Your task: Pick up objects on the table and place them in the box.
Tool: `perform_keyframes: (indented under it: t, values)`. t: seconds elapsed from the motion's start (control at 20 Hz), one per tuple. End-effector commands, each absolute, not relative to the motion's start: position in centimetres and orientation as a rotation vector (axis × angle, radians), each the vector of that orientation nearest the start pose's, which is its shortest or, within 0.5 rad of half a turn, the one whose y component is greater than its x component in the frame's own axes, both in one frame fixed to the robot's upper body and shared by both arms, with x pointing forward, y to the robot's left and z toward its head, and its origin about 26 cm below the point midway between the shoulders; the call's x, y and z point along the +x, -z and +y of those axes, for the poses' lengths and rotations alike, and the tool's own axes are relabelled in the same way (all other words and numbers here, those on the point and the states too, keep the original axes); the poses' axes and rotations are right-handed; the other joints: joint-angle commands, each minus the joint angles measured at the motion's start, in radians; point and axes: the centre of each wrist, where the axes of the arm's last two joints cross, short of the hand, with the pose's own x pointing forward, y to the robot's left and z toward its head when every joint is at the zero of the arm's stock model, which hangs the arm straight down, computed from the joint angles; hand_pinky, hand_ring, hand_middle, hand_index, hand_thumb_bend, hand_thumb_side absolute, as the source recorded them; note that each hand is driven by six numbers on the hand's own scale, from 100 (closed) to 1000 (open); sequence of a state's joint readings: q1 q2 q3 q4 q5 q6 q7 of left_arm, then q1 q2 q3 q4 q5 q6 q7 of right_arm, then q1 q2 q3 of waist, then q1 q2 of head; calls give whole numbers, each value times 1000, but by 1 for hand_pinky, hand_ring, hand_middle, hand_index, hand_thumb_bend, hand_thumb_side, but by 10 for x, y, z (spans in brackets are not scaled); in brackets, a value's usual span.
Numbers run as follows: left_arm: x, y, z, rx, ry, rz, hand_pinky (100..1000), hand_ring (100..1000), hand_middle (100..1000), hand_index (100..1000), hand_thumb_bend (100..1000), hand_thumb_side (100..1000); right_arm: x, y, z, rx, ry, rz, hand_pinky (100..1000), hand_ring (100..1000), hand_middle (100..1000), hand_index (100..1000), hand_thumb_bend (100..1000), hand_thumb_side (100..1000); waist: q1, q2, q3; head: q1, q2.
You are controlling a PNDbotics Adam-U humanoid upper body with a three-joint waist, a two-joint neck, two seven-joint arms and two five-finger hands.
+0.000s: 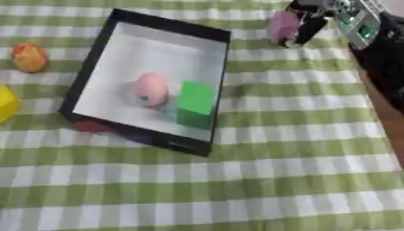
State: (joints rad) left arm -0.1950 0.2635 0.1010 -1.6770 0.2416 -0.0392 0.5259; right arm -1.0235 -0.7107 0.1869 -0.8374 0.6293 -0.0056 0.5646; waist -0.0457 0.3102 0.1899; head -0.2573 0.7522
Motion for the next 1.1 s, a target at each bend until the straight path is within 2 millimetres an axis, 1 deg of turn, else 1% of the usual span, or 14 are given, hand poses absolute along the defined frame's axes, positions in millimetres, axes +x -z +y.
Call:
perform_keyframes:
  t: [0.05,0.25,0.35,0.5,0.85,0.95,1.1]
  values:
    - [319,-102,314,392,-480,-1906,753,728,693,768,375,634,460,-304,-377,-894,-1234,-1238,854,743,555,648,243,143,-2,-34,-7,5,10]
    - [317,-100,317,405,-477,-1901,753,729,694,768,374,634,450,-337,-355,-901,-1321,-1339,853,741,558,651,247,140,-5,-48,-19,7,17]
    - [317,-100,317,408,-475,-1898,753,729,694,768,373,634,442,-353,-335,-894,-1406,-1397,848,736,559,652,253,134,-6,-56,-26,6,18]
    - [316,-98,318,413,-473,-1892,753,730,695,768,371,633,431,-368,-301,-859,-1527,-1446,842,732,563,655,256,129,-5,-67,-33,5,18]
    - [315,-96,319,417,-474,-1887,753,733,697,770,372,632,405,-377,-213,-727,-1852,-1504,832,721,565,657,259,128,4,-83,-33,-7,18]
    - [315,-97,318,414,-475,-1888,754,733,697,770,372,632,398,-377,-193,-684,-1913,-1517,830,718,565,657,257,127,7,-85,-31,-12,18]
    - [316,-97,317,409,-476,-1891,753,733,697,771,374,632,392,-372,-167,-622,-1986,-1522,830,716,566,657,250,132,11,-87,-26,-20,18]
